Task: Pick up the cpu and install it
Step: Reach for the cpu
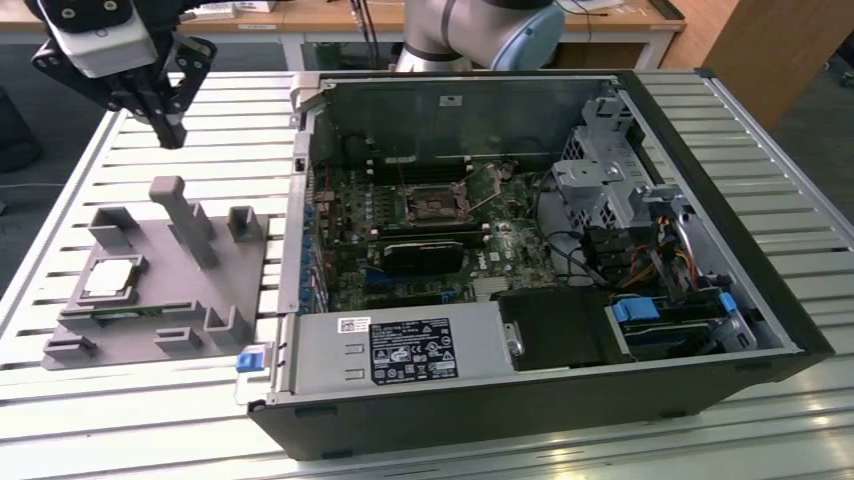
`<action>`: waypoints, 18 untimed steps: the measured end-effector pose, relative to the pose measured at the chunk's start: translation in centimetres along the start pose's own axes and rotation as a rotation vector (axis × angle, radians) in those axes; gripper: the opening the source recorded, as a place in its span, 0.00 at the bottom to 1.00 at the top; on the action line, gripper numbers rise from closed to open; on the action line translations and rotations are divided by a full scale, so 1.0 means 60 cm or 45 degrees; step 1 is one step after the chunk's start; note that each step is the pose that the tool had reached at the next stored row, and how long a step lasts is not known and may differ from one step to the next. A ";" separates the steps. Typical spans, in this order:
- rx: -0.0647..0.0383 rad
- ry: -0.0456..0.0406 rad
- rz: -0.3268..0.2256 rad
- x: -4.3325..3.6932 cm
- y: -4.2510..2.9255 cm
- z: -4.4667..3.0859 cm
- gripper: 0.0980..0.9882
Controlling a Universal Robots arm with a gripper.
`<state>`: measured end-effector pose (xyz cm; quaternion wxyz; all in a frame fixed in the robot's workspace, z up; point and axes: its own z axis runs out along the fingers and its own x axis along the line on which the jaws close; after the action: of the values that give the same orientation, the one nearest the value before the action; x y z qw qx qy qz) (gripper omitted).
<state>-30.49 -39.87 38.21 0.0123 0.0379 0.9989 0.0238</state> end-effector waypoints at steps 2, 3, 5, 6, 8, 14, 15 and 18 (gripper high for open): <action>0.000 0.000 0.000 0.009 0.000 0.000 0.01; 0.000 0.000 0.000 0.014 -0.001 0.000 0.01; 0.000 0.000 0.000 0.023 -0.001 0.000 0.01; 0.000 0.000 0.000 0.027 -0.001 0.000 0.01; -0.001 0.000 0.000 0.035 -0.002 0.001 0.01; -0.001 0.000 0.000 0.065 -0.003 0.001 0.01; -0.001 0.000 0.000 0.071 -0.003 0.001 0.01; -0.001 0.000 0.000 0.092 -0.004 0.001 0.01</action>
<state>-35.99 -39.70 38.04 0.0122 0.0379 0.9989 0.0240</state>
